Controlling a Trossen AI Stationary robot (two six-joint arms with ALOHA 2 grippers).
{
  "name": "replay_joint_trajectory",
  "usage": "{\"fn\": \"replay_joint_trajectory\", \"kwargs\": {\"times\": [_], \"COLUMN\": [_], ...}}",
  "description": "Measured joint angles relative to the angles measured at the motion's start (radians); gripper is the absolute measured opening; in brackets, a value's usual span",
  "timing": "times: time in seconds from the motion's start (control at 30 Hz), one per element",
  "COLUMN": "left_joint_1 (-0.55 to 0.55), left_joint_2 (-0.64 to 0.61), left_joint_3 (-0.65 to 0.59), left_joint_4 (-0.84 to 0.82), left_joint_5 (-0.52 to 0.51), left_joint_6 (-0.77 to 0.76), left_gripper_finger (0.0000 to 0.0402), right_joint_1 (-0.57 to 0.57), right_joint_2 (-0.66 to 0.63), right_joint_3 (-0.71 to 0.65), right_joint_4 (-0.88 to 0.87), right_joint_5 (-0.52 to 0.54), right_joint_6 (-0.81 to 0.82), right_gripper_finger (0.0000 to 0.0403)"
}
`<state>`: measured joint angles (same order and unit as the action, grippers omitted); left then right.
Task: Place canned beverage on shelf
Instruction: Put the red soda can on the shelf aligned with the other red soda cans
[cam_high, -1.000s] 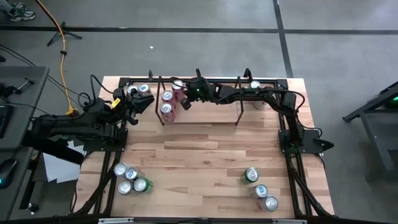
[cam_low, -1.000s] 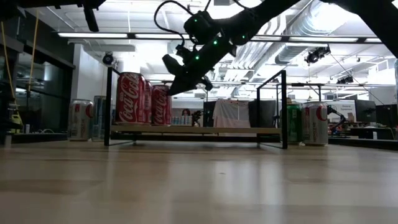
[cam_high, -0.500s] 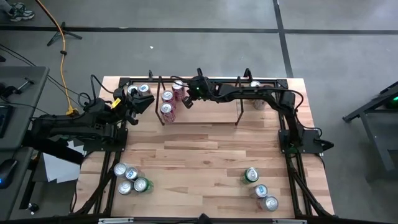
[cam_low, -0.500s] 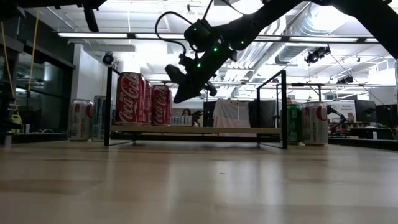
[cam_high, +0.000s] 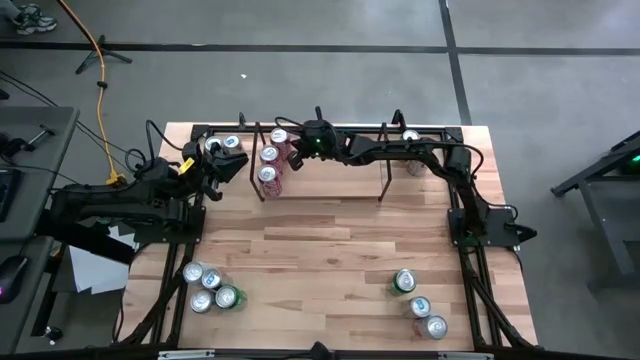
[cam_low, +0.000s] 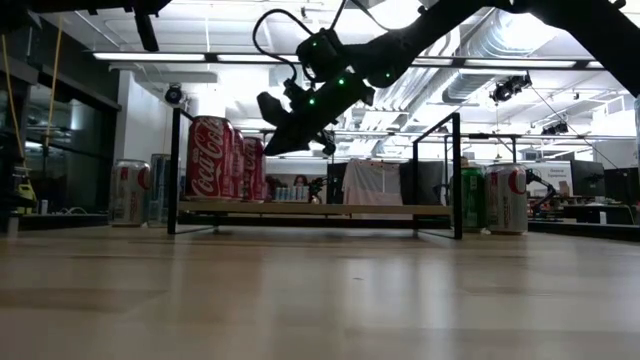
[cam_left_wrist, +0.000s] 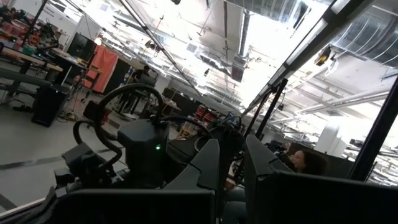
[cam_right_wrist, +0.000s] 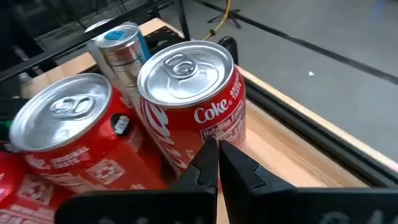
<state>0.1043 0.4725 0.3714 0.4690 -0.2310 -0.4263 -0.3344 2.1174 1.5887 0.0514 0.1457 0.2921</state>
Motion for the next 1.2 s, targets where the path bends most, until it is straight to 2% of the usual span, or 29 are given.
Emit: {"fn": "replay_joint_trajectory", "kwargs": {"times": [0.3, 0.43, 0.8, 1.2], "left_joint_1": [0.000, 0.000, 0.000, 0.000], "left_joint_2": [0.000, 0.000, 0.000, 0.000], "left_joint_3": [0.000, 0.000, 0.000, 0.000], "left_joint_4": [0.000, 0.000, 0.000, 0.000], "left_joint_5": [0.000, 0.000, 0.000, 0.000], "left_joint_6": [-0.001, -0.010, -0.017, -0.018], "left_gripper_finger": [0.0000, 0.0000, 0.0000, 0.0000], "right_joint_1": [-0.006, -0.020, -0.034, -0.035], "right_joint_2": [-0.004, -0.011, -0.007, -0.005], "right_joint_3": [0.000, 0.000, 0.000, 0.000], "right_joint_4": [-0.017, -0.062, 0.056, 0.098], "right_joint_5": [-0.029, 0.004, -0.054, -0.094], "right_joint_6": [-0.028, -0.044, 0.023, 0.051], "right_gripper_finger": [0.0000, 0.0000, 0.0000, 0.0000]}}
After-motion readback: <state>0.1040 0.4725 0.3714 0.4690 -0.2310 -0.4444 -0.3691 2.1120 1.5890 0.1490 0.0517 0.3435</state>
